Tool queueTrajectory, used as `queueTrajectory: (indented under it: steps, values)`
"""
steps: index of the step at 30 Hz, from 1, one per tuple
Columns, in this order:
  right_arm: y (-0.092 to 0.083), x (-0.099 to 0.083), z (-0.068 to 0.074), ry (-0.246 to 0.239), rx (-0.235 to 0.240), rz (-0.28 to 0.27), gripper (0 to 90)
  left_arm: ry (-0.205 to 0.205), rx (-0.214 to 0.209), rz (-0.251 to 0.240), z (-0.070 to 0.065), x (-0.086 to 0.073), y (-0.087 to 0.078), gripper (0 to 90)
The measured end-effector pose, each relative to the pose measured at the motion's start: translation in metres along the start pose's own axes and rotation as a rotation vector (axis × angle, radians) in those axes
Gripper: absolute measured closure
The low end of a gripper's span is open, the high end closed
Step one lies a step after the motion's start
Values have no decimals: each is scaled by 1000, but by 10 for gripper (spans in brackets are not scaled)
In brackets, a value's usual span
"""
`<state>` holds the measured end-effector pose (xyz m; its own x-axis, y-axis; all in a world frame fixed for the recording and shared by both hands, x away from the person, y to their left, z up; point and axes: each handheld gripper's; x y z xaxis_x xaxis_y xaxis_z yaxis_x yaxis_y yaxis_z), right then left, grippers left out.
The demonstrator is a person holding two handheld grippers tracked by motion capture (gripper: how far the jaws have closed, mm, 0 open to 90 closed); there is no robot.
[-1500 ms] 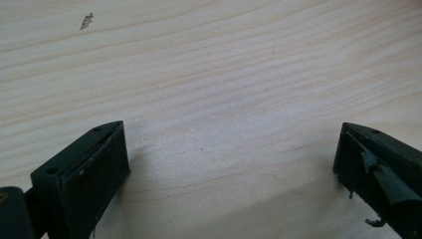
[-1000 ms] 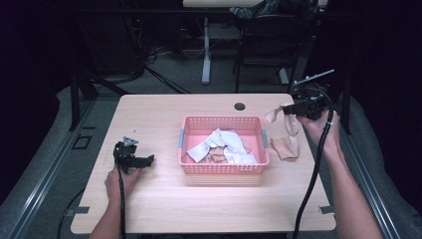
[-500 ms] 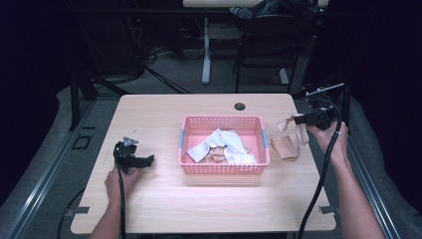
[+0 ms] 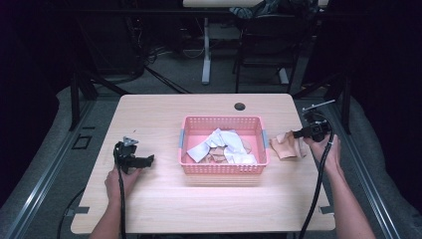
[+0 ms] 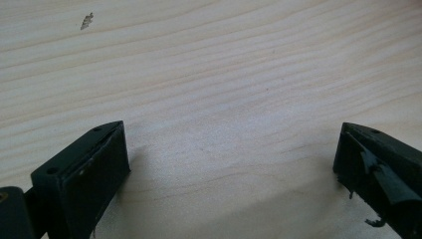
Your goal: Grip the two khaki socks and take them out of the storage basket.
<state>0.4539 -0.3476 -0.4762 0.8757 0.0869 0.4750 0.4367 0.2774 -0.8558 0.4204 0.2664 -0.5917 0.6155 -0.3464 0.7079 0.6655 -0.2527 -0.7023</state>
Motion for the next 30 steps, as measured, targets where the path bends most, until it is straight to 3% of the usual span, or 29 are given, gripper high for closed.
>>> queueTrajectory:
  steps: [10, 18, 22, 30]
  values:
    - [48, -11, -1, -2, -8, 143, 851, 0, 0, 0, 0, 0, 0, 6]
    - [66, -16, -3, -5, -37, 168, 824, 0, 0, 0, 0, 0, 0, 6]
    - [61, -16, -1, -19, -44, 157, 754, 0, 0, 0, 0, 0, 0, 6]
    - [25, -15, 11, -68, -31, 112, 415, 0, 0, 0, 0, 0, 0, 6]
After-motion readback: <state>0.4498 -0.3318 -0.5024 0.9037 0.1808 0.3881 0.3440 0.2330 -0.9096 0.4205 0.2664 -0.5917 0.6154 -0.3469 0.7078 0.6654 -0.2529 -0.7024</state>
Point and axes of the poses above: each handheld gripper's, and its own axes: y roughly forward along the jaws, x roughly out of its top, z roughly to its left, and after that the axes turned 6 degrees about y, right-handed
